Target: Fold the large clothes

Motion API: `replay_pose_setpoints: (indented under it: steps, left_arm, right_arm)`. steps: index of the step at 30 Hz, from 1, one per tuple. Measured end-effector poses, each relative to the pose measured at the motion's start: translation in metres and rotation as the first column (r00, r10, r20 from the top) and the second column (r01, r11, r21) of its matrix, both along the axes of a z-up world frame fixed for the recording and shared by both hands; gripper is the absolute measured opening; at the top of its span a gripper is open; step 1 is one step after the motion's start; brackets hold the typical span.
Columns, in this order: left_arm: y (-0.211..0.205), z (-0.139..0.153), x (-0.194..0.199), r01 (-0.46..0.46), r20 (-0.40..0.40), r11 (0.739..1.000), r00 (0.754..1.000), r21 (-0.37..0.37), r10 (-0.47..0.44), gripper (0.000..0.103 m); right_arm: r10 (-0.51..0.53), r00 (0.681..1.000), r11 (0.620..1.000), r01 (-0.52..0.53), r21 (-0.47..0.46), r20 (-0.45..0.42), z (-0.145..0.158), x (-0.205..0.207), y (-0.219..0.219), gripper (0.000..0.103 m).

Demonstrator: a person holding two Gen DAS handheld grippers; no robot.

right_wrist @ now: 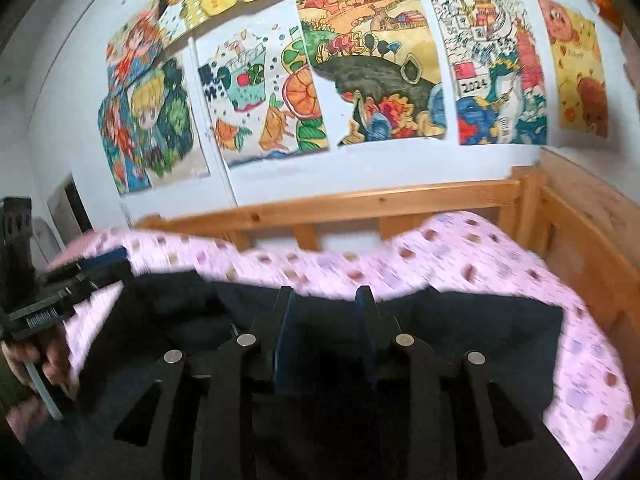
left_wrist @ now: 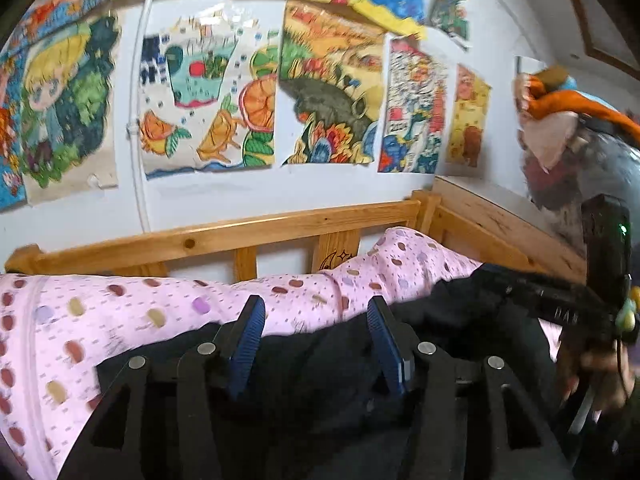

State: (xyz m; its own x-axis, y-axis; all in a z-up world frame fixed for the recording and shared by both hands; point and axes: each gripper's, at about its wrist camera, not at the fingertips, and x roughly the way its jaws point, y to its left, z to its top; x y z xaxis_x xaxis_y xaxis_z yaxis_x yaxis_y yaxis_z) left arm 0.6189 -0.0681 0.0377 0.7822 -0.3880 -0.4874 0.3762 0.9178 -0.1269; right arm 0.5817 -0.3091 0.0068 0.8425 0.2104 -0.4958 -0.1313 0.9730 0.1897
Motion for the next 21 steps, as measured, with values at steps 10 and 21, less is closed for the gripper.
replay_pose_setpoints:
  steps: [10, 21]
  left_arm:
    - [-0.033, -0.061, 0.029, 0.284, -0.182, 0.959, 0.943, 0.000, -0.279, 0.028]
    - [-0.071, -0.113, 0.017, 0.498, -0.396, 0.822, 0.838, 0.276, -0.375, 0.020]
  right_arm:
    - [0.163, 0.958, 0.985, -0.173, -0.022, -0.237, -0.050, 0.049, 0.030, 0.011]
    - [0.235, 0.837, 0.964, -0.267, 0.006, -0.494, -0.102, 0.047, 0.010, 0.003]
